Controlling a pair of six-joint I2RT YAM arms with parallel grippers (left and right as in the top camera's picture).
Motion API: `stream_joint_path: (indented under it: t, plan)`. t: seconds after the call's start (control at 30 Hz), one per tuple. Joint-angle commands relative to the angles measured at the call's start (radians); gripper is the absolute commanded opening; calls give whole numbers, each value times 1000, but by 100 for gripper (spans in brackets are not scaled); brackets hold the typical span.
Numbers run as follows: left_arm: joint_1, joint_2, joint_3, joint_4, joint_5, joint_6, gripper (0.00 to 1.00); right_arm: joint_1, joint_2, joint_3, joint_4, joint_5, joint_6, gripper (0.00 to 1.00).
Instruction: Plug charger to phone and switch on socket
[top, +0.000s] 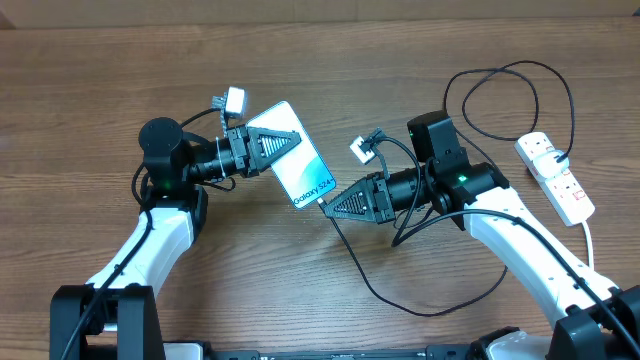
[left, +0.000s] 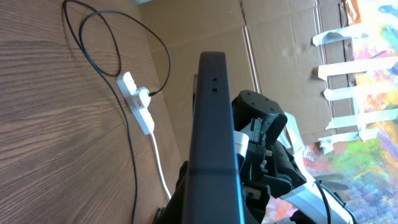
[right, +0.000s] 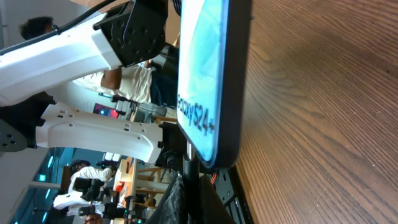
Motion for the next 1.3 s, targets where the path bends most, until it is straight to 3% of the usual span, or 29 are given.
stream_joint_path:
  t: [0.0,1.27]
  plan:
    - [-7,-1,24,5,1,34,4,5,-2,-1,10,-8,0,4]
    - [-7,-1,24,9,2,-29,4,5,-2,-1,-17,7,27,4]
